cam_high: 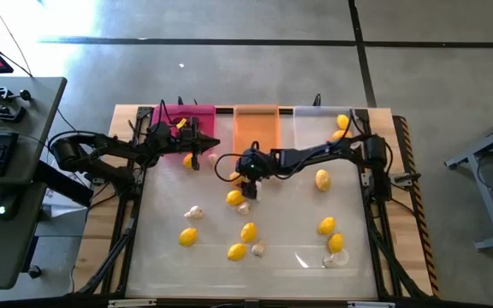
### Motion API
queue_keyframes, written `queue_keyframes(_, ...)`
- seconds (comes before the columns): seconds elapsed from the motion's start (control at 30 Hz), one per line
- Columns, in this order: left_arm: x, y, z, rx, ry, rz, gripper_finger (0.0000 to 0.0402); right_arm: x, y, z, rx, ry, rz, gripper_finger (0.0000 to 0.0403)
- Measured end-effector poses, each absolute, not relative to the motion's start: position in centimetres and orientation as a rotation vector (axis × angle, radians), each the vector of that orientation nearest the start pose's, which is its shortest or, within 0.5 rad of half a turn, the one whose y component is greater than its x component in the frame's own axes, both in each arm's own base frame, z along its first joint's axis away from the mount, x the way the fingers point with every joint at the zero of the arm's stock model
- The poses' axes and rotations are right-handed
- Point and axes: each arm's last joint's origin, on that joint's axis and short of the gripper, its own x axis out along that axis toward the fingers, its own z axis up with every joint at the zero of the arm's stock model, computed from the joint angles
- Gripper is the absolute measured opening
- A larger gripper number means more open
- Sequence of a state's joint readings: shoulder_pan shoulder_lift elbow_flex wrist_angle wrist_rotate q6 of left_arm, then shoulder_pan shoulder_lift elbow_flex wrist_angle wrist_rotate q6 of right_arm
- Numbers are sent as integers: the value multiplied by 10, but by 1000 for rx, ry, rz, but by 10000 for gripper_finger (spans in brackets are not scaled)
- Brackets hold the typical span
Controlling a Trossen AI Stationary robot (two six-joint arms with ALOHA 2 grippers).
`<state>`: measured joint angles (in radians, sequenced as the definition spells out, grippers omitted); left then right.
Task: Sort produce into baskets
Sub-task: Put the yellow lemon into the transparent bin
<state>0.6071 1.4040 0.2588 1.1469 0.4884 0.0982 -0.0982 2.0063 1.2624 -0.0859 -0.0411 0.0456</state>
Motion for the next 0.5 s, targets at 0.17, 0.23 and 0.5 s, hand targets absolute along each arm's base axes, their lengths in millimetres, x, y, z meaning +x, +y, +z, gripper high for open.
queue_keyframes(0.17,193,117,166,99,4,119,3,416,-44,146,155,836,-56,265)
queue_keyframes(0.23,193,117,166,99,4,119,3,415,-47,145,164,840,-64,259)
queue_keyframes(0.5,193,117,166,100,4,120,3,412,-58,144,204,855,8,178)
